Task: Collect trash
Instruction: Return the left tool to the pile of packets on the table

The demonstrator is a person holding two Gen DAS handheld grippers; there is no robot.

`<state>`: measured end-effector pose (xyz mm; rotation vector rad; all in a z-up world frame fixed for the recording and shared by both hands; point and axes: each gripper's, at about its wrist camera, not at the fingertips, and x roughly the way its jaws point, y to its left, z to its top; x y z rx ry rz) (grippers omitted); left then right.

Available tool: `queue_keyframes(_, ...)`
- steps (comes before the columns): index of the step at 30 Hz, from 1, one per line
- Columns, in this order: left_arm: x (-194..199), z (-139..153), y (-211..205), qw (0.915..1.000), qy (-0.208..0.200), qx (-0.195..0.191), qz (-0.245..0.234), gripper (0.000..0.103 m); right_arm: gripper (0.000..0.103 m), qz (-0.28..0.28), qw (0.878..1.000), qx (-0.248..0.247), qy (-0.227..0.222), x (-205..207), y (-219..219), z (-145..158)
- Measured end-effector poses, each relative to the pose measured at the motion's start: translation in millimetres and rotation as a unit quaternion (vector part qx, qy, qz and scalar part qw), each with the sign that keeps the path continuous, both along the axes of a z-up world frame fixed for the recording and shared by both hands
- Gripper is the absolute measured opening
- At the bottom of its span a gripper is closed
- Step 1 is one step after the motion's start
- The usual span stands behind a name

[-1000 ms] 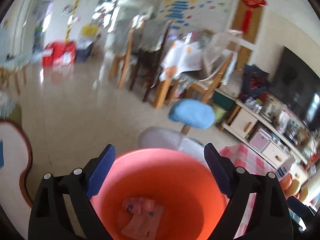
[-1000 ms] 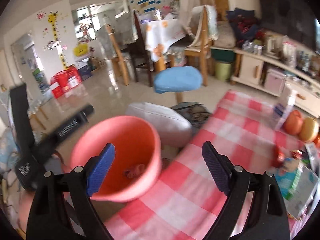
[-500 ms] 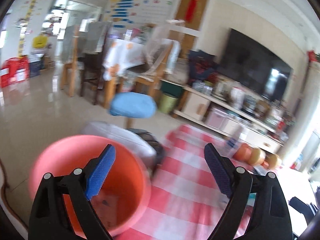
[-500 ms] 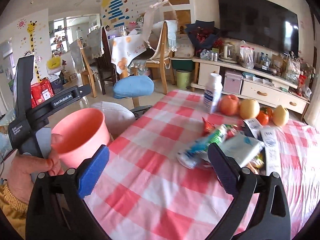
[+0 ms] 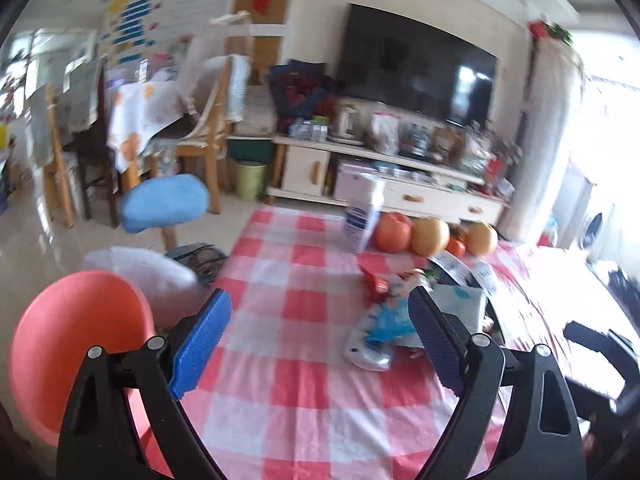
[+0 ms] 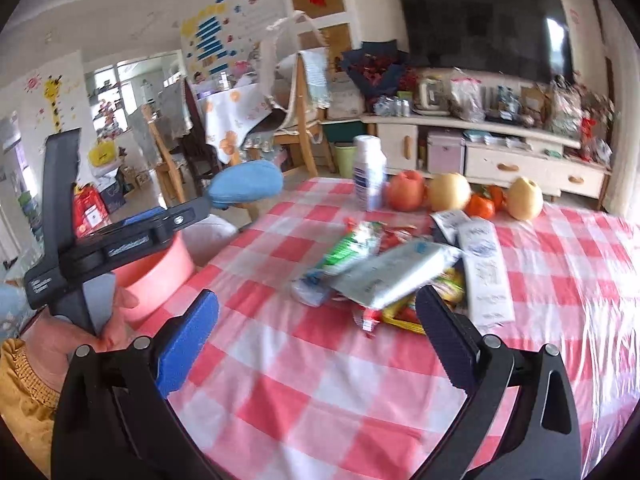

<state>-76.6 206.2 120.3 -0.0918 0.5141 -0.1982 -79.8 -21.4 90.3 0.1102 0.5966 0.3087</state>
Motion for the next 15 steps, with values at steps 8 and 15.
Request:
queue_keyframes(8,7,-8,-42,0.997,0.015,0.007,-0.076,0.089,0.099,-0.036,0.998,0.03,0.03,11,-61,-13)
queue_keyframes(15,33,-23,-70,0.9925,0.055,0.009,-0.109,0.089,0.099,-0.069,0.995,0.04,0.052,29,-107,-17)
